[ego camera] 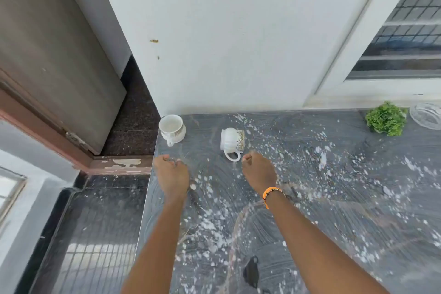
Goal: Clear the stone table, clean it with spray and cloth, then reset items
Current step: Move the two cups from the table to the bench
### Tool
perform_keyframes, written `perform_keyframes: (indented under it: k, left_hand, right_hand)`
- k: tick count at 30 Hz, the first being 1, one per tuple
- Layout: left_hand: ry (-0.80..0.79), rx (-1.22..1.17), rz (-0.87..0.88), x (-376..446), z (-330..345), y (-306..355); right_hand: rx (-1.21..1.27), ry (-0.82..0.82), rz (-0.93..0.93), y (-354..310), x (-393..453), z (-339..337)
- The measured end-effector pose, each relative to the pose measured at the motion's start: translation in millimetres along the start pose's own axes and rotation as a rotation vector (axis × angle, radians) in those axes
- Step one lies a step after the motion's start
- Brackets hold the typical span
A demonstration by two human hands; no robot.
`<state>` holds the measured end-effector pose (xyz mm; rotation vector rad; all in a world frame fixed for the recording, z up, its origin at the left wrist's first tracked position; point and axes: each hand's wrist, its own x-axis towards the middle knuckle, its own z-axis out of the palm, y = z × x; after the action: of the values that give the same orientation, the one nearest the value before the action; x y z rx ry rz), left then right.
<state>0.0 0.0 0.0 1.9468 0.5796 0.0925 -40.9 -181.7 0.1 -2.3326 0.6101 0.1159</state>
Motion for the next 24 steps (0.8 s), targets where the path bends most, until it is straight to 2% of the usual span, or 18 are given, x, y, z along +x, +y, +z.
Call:
perform_keyframes:
  k: [4, 8, 12, 18, 24]
  left_hand:
    - [0.037, -0.023, -0.021, 27.8, -7.1, 2.7]
    - [-0.004, 0.047, 0.029, 47.6, -9.0, 0.8]
    - [-0.061, 0.108, 0.089, 57.8, -4.6, 2.5]
    - [-0.096, 0.135, 0.126, 56.1, -4.0, 6.9]
    - [-0.201, 0.057, 0.096, 28.1, -6.8, 9.2]
  right_hand:
    - [-0.048, 0.031, 0.071, -9.2, 13.7, 7.0]
    - [-0.085, 0.013, 0.121, -13.0, 20.2, 13.3]
    - [-0.015, 0.007, 0.163, -14.7, 24.3, 13.6]
    - [0.401, 0.036, 0.114, -17.2, 18.5, 14.7]
    - [0.651, 0.038, 0.099, -21.0, 6.4, 7.2]
